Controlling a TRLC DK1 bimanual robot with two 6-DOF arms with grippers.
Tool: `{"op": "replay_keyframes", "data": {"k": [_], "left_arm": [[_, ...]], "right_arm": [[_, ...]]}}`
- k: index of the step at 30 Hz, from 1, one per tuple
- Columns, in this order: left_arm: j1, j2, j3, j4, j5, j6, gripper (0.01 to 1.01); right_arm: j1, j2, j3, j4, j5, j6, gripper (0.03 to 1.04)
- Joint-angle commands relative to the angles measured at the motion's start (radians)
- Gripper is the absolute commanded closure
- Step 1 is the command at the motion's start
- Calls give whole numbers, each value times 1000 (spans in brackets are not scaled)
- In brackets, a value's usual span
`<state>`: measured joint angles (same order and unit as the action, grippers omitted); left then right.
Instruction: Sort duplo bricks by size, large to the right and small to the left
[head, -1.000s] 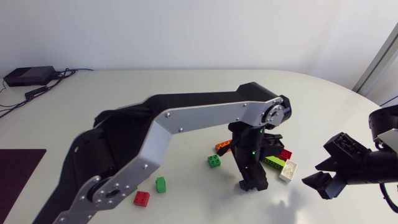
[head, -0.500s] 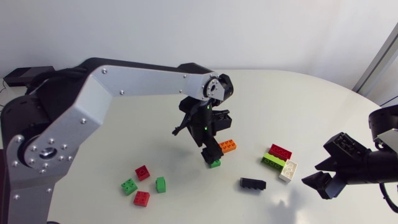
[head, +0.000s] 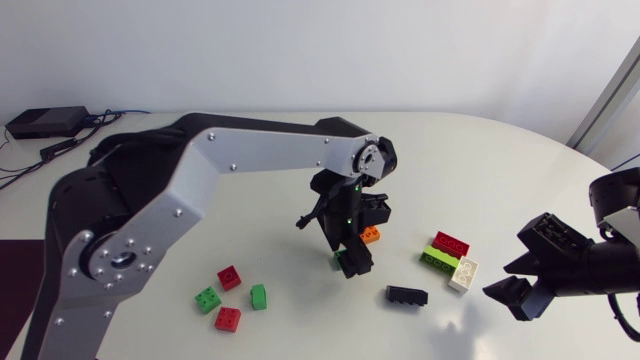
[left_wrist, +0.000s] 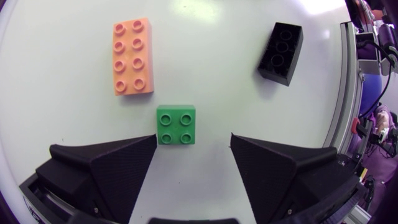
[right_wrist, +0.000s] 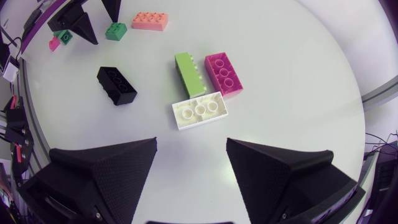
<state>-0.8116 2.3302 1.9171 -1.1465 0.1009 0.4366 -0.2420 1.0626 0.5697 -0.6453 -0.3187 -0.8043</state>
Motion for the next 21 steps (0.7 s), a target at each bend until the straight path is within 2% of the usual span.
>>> {"op": "replay_keyframes", "data": {"k": [1, 6, 10, 21], "left_arm": [[8, 49, 49, -29, -3, 1, 267], [9, 75, 86, -48, -3, -7, 470], [11, 106, 112, -62, -1, -15, 703], [11, 72, 45, -55, 0, -13, 739]], "right_arm": [[3, 0, -8, -13, -8, -4, 254], [3, 2, -8, -11, -8, -6, 254], [1, -1, -7, -14, -8, -7, 254], [-5, -9, 10, -28, -10, -10, 254]]}}
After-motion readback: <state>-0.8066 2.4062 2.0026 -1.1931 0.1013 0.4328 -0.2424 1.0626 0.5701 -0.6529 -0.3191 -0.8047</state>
